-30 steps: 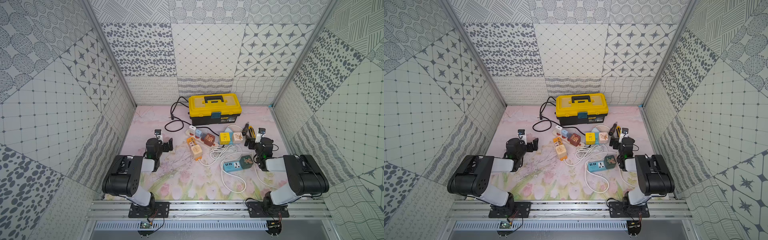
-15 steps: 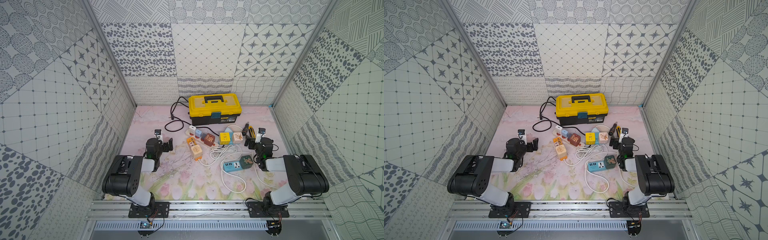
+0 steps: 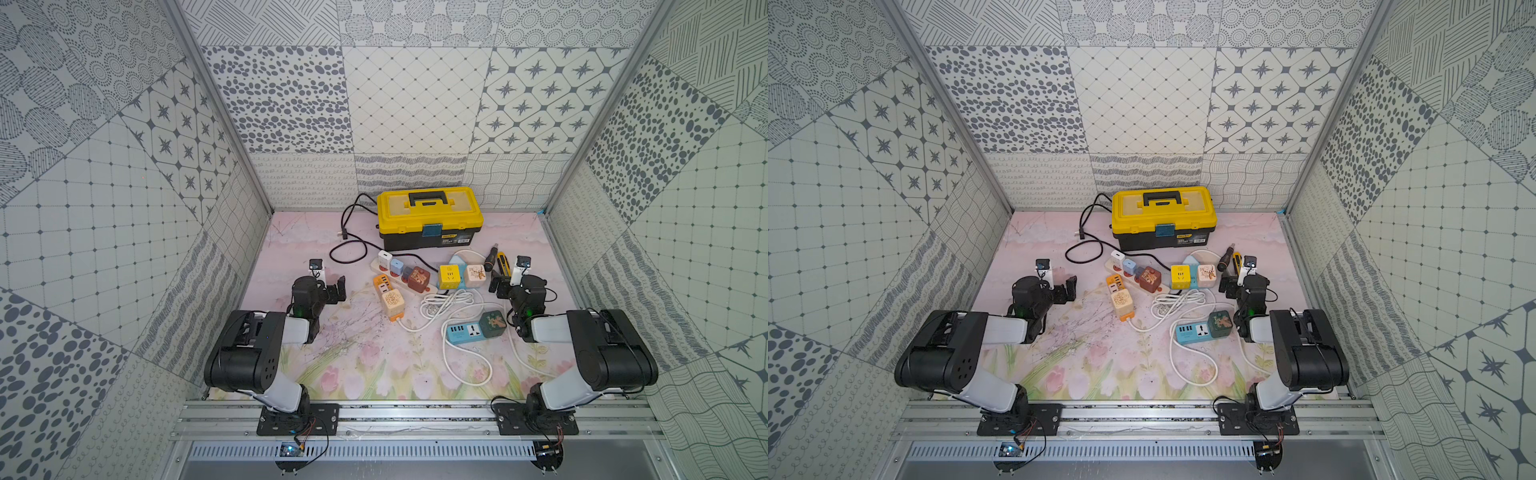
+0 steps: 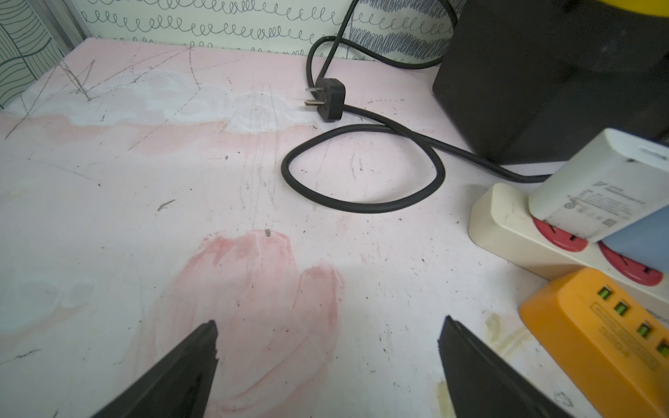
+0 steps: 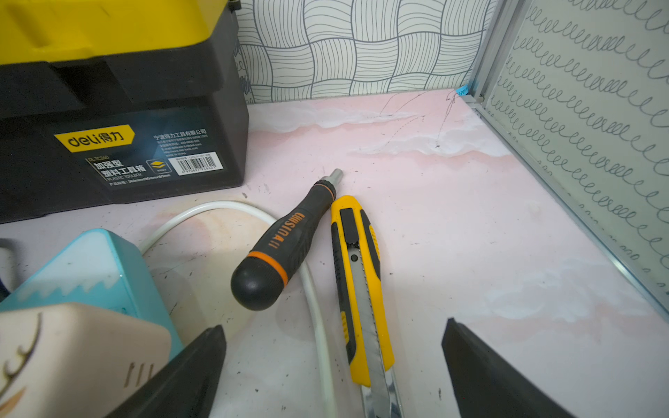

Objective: Pull the plug off the socket
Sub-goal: Move the socket to the center of the board.

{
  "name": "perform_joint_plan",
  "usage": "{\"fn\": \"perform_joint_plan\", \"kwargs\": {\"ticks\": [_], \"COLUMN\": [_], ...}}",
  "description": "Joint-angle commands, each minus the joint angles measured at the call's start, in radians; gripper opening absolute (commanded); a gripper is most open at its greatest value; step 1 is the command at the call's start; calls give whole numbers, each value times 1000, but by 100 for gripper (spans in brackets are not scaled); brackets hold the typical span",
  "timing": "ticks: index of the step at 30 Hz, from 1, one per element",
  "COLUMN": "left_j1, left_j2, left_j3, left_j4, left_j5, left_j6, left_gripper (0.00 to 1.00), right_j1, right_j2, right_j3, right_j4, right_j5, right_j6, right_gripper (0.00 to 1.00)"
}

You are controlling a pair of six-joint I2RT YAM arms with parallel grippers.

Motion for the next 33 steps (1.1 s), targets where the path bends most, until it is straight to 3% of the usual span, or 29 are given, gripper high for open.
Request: {"fn": "perform_joint_plan", "kwargs": {"ticks": [1,5,10,13,17,22,28,33], "left_j1": [12,12,11,10,11,10,11,8], "left_j2": [3,-7,-229,-394,-602,-821,-951,-897], "left_j3": [1,-1,-5,22,82,32,19,36], "left_j4": [25,24,-142,-341,-587,-639,-629,-582], "left_j5": [38,34,-11,-104,-113,-142,109,382], "left_j6": [4,2,-21,-150,-276,-635,-762,-908], "left_gripper": [100,99,100,100,100,100,99,99], "right_j1": [2,3,2,2,0,0,0,5], "right_j2": [-19,-237,-610,-775,-931,-995,-950,-874], "right_j3": [16,-12,20,56,50,40,24,50], "right_j4": [29,-94,-417,-581,-627,-599,-511,-481], "right_j5": [11,30,-24,-5,-106,-258,-453,-678], "right_j6": [3,8,49,171,244,353,460,502], "right_gripper": [99,99,99,99,99,100,99,99]}}
